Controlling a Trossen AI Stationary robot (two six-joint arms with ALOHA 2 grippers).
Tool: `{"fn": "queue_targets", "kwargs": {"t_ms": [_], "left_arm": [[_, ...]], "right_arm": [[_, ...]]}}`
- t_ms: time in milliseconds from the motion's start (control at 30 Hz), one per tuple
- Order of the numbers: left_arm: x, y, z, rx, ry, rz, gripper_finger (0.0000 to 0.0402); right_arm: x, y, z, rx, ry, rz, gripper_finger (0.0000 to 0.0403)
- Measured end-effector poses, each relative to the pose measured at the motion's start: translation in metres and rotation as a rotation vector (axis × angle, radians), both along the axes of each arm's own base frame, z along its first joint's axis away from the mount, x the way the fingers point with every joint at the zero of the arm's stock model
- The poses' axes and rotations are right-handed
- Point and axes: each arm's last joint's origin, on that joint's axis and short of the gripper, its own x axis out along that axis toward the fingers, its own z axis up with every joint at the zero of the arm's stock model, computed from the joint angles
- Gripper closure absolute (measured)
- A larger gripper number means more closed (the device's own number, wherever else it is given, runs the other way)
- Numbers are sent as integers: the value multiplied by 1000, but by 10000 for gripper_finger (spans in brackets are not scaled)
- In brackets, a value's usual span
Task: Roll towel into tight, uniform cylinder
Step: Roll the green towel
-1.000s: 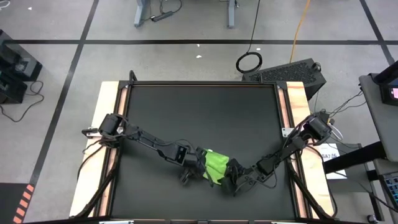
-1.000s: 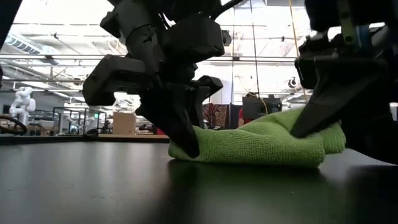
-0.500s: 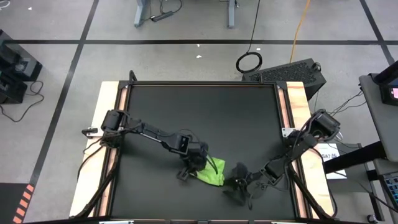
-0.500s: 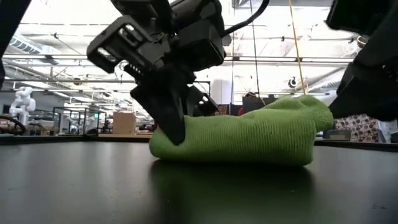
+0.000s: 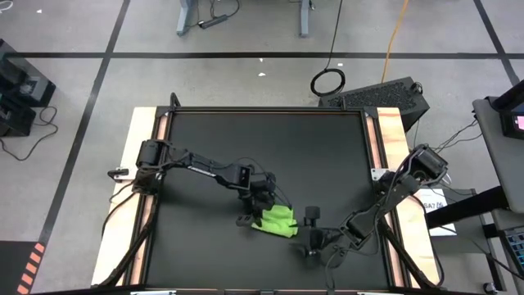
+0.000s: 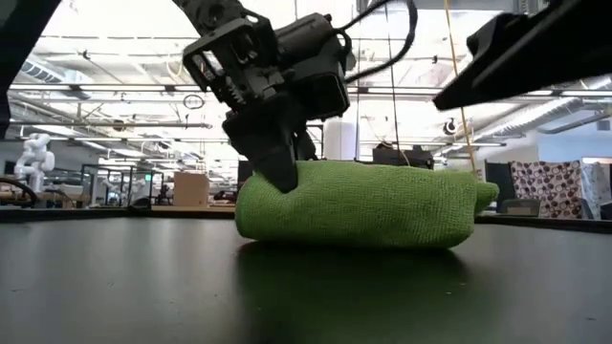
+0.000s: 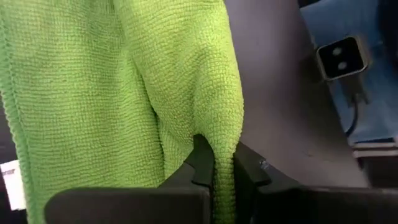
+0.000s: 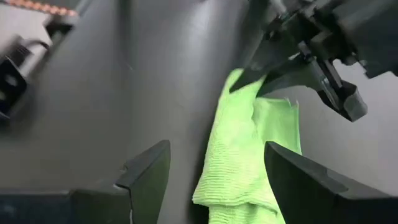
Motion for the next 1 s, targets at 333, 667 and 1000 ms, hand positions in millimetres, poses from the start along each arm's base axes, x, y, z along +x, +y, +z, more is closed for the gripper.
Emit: {"fn": "queue_targets", "kwargs": {"t_ms": [333, 667, 1000], "left_arm": [[0, 4, -27, -93, 149, 24, 380], [-1, 3, -29, -104, 163, 18, 380], [-2, 4, -29, -134, 187, 23, 380]], "right_arm": [[6, 1, -36, -54, 84, -28, 153], [10, -4, -49, -116, 77, -95, 153], [14, -9, -48, -122, 78, -111, 154]]}}
